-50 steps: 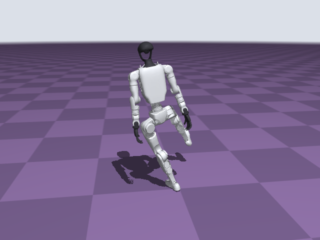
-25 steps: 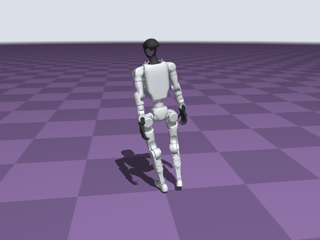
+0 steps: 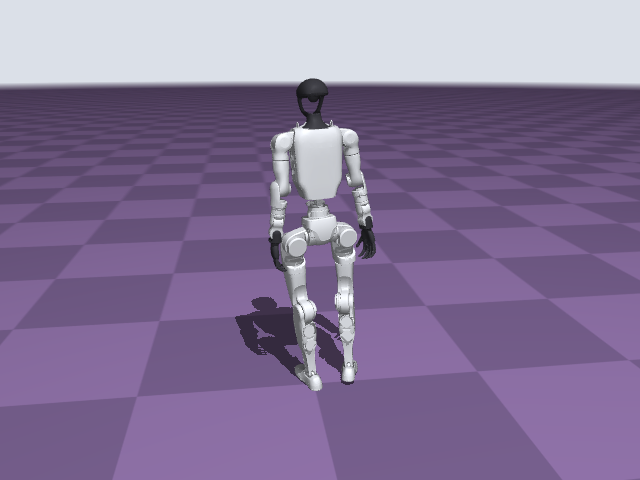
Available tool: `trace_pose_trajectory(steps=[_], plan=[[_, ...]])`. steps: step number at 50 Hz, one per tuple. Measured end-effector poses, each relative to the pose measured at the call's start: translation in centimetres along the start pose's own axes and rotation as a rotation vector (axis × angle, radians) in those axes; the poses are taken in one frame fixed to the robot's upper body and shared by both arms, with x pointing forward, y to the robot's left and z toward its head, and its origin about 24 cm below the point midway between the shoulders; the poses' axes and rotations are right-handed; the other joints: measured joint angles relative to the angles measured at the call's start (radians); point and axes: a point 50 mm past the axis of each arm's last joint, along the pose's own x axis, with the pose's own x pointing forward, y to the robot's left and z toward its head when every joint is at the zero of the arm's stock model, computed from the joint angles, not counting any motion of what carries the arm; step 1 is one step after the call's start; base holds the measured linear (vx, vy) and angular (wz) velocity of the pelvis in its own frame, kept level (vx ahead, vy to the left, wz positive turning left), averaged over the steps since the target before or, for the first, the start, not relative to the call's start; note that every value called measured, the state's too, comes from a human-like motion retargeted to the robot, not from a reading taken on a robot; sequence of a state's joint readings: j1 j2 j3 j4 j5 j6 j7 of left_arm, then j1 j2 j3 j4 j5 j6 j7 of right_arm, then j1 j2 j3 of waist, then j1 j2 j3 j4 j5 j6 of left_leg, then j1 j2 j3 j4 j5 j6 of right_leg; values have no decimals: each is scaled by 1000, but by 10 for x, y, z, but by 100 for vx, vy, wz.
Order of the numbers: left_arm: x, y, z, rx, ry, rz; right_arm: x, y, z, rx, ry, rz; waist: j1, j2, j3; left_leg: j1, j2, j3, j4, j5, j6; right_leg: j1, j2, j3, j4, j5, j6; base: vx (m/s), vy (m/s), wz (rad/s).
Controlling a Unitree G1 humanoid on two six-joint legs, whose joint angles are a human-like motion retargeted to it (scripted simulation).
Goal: In place motions
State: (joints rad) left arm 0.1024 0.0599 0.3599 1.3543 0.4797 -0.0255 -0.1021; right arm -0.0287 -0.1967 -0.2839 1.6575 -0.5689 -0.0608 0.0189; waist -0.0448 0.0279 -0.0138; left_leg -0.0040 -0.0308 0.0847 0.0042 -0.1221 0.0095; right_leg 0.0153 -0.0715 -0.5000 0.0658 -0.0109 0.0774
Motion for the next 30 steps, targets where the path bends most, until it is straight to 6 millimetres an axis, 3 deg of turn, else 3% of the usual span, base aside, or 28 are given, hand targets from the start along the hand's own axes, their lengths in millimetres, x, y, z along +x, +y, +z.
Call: trace_pose_trajectory(steps=[5,10,15,17,23,27,30], plan=[[-1,4,-9,-30,21,15,-2,1,-29,26,99,-13,-66,5,-23,-7,22,-7,3,-24,-25,-1,28,2,-8,-40,18,5,-24,27],[-8,8,-50,-57,144,48,-4,-4,-43,79,148,-31,-141,5,-61,-26,46,19,57,-65,-27,-12,53,39,-19,-85,40,4,-32,-8],[-14,7,-75,-53,212,78,-4,-13,-38,169,130,-55,-129,-50,-58,-163,16,52,321,-110,93,-20,-3,134,-6,-91,80,1,-16,-74],[-14,7,-72,-36,193,84,-4,-17,-33,199,117,-66,-119,-41,-23,-203,32,102,294,-115,39,-5,8,132,4,-89,81,-10,-6,-61],[-8,15,-41,55,66,129,-4,-31,-7,206,44,-83,15,-8,187,-457,4,74,130,-96,-260,96,43,157,73,-80,70,-17,7,-61],[-4,17,-17,71,0,129,-4,-38,10,142,-13,-87,181,-25,341,-690,-84,36,87,-102,-271,146,-37,220,161,-82,95,-12,40,-81],[-3,12,-14,28,-5,110,-5,-41,27,82,-59,-87,305,-47,446,-834,-90,40,39,-60,-271,187,-93,277,200,-93,116,-8,19,-105]])
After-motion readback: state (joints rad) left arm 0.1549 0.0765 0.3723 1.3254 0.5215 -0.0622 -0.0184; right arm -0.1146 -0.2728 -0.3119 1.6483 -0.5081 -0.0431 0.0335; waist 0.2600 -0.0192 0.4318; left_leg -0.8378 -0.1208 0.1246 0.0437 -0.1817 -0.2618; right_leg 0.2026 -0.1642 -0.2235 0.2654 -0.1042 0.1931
